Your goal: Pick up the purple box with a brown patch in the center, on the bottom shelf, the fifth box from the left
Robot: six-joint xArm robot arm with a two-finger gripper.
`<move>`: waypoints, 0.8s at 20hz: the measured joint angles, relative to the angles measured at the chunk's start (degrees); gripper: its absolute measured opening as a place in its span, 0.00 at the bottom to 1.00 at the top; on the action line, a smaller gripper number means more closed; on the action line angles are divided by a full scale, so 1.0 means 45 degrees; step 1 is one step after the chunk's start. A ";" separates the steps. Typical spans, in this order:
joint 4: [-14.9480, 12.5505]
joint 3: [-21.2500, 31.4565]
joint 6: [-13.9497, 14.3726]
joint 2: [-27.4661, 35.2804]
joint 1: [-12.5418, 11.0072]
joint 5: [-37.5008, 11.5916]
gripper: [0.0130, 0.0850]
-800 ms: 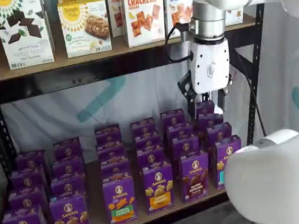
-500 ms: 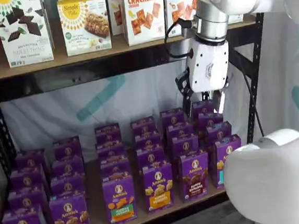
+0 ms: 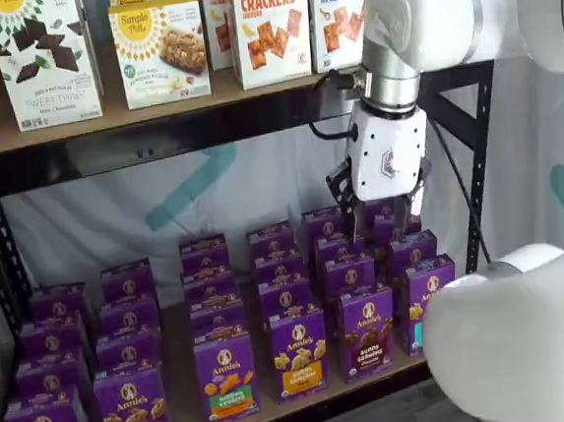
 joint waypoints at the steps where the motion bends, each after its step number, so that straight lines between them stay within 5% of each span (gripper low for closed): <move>1: 0.0080 0.0131 -0.0084 0.0111 -0.0037 -0.0266 1.00; 9: 0.0051 0.1133 -0.0047 0.1671 0.0191 -0.2825 1.00; 16: 0.0259 0.1708 -0.0253 0.4551 0.0376 -0.6057 1.00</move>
